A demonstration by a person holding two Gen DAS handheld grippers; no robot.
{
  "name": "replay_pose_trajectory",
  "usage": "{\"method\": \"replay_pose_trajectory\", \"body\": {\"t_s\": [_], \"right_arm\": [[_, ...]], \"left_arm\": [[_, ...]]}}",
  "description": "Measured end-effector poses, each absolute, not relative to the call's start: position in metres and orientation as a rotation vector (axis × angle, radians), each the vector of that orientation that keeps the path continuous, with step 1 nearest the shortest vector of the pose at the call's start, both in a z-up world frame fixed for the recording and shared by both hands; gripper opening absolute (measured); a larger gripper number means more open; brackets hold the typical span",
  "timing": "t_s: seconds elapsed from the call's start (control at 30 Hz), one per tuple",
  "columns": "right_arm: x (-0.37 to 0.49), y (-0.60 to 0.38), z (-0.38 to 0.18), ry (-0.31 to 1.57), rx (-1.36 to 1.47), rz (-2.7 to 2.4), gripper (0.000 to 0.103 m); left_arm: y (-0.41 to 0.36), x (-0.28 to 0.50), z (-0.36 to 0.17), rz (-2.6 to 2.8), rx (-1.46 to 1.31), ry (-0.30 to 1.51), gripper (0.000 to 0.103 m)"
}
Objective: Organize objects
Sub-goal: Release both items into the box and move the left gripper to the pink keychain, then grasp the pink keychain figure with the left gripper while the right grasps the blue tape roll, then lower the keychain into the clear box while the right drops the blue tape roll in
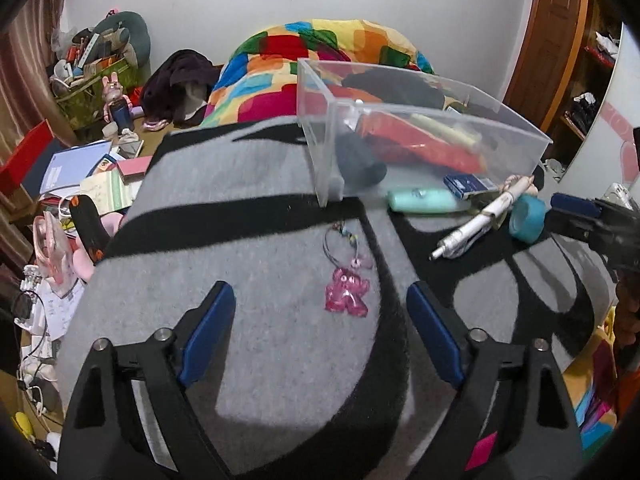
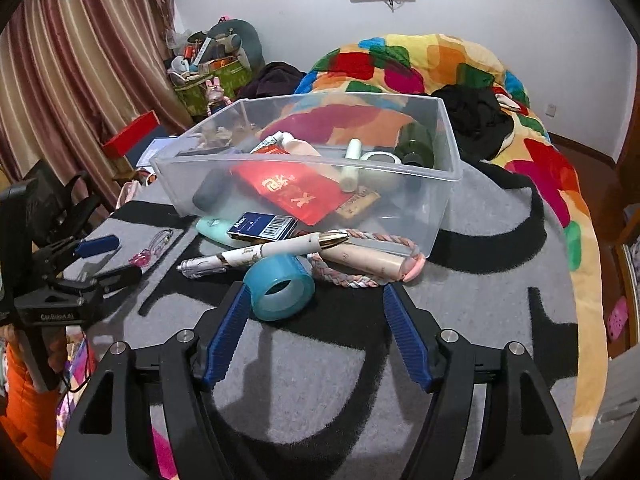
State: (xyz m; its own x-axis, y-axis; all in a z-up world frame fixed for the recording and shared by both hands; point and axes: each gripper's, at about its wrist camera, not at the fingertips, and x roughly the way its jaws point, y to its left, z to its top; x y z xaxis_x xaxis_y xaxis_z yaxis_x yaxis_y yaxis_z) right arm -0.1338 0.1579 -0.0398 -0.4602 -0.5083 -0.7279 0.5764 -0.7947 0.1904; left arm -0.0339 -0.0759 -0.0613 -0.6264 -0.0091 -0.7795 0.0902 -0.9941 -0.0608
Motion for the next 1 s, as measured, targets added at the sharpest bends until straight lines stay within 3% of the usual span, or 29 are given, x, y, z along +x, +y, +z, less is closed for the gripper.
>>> {"method": "replay_pose_trajectory", "body": {"t_s": [0.17,0.3,0.33,0.4,0.67,1.0], "right_arm": [[-0.131,0.146,-0.038,0.155,1.047,-2.243,0.064],[-0.13,0.134,-0.043,0.197,1.051,-2.212,0.045],[-0.13,0.132,-0.046,0.202,1.059,-2.2,0.039],[-0.13,0.131,-0.048,0.202,1.058,-2.199,0.039],[-0.115,0.143,-0.038,0.206,0.998,-2.217,0.039],[-0.106,0.164,-0.002,0.134,0.893,-2.297,0.039]], "left_arm": [[-0.071,-0.035,-0.062,-2.809,1.294,0.118,0.06],[-0.062,-0.032,-0.062,-2.829,1.268,0.062,0.043],[-0.061,-0.031,-0.062,-2.834,1.265,0.049,0.035],[-0.057,-0.028,-0.061,-2.85,1.267,0.037,0.02],[-0.057,-0.023,-0.052,-2.866,1.241,0.069,0.021],[-0.052,-0.018,-0.002,-2.945,1.048,0.023,0.021]]}}
